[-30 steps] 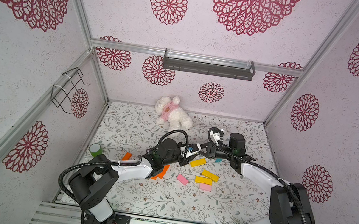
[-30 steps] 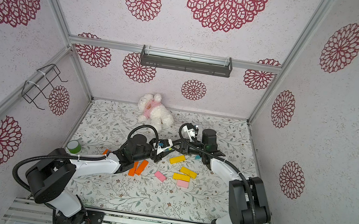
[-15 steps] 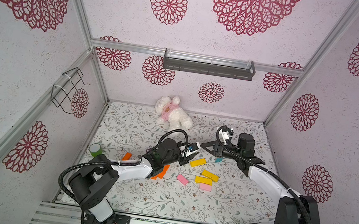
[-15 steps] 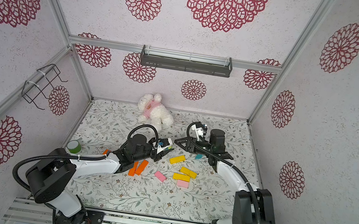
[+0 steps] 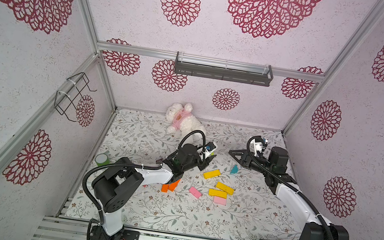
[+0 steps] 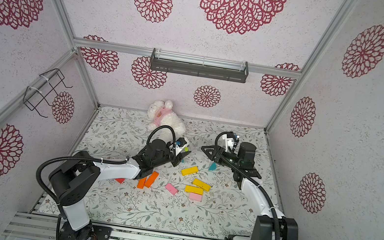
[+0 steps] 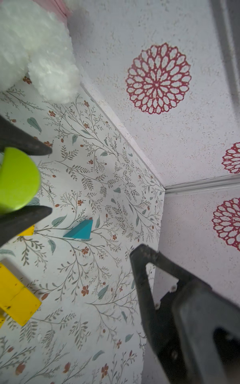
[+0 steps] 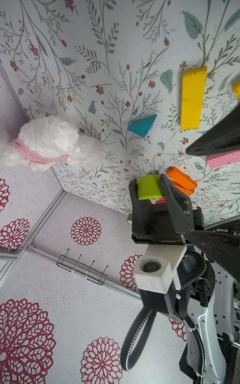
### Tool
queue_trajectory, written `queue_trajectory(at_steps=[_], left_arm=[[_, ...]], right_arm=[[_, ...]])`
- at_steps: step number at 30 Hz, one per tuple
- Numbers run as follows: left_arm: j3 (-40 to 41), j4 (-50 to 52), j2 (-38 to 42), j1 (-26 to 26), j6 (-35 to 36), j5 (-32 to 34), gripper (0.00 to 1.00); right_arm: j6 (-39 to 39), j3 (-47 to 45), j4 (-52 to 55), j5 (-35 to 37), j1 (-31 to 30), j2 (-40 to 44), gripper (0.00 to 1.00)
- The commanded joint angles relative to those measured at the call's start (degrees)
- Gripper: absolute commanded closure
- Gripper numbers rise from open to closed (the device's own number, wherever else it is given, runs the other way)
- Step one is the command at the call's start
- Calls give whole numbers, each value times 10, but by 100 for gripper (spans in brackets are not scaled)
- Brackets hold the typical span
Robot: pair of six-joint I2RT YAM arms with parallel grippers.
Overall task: Assemble a carrot with building blocks
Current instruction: Place the building block at the center of the board.
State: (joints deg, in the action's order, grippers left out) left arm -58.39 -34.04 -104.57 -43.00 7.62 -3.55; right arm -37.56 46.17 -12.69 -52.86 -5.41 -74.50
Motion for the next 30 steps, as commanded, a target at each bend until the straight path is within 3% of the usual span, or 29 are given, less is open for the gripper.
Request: queue_trajectory(at_steps=[1, 13, 19, 26, 30], left_arm=[[-38, -12, -42, -17, -56, 44, 78], [-215, 165, -184, -25, -200, 89, 75], [-238, 173, -226, -26, -243, 117, 82], [-275, 254, -229, -21, -224, 115, 78], [-246, 242, -221, -18, -210, 102, 79]], right_arm=[[-10, 0, -14, 6, 12, 26, 41], [-24, -13, -37, 3, 32, 46, 42], [-31, -17, -50, 0, 35, 49, 41], [-42, -17, -66, -6, 37, 57, 41], [-44, -19, -67, -7, 37, 63, 41]])
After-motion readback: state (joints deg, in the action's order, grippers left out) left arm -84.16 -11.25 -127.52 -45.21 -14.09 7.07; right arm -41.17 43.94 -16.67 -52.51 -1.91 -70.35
